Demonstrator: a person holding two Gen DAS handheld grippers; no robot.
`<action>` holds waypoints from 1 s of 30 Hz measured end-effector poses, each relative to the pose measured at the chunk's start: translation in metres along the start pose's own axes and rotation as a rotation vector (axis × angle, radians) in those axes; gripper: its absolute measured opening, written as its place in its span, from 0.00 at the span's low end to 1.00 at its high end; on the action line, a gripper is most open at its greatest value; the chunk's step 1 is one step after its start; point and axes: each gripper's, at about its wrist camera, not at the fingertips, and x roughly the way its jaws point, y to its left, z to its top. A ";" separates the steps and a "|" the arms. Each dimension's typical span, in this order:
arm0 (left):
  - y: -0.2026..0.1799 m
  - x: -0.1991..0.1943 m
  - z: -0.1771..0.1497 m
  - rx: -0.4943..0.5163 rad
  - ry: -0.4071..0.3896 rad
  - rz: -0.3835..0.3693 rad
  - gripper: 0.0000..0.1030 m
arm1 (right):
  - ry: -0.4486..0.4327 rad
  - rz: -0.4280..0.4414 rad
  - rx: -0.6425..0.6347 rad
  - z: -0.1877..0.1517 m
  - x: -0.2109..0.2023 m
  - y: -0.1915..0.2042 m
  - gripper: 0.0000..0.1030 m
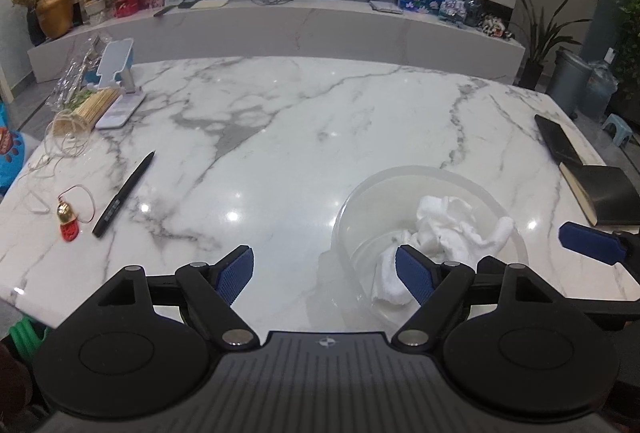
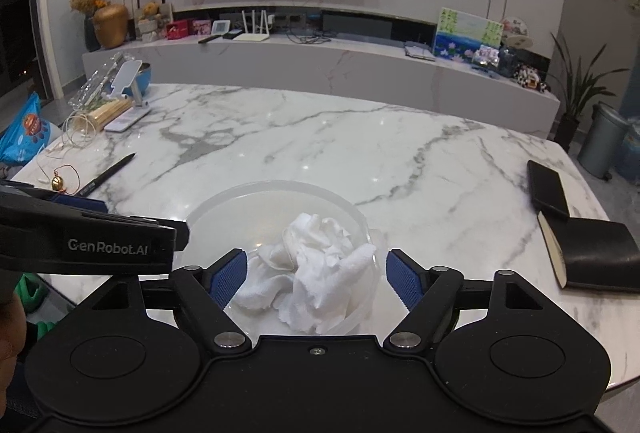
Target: Clean bowl
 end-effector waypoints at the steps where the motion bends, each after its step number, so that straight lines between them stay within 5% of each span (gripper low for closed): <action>1: 0.000 -0.001 0.000 0.002 0.001 0.000 0.75 | 0.000 -0.005 0.003 -0.001 0.000 0.000 0.76; 30: -0.011 0.003 -0.004 0.096 -0.010 0.126 0.75 | 0.022 -0.087 0.079 -0.003 0.009 -0.010 0.76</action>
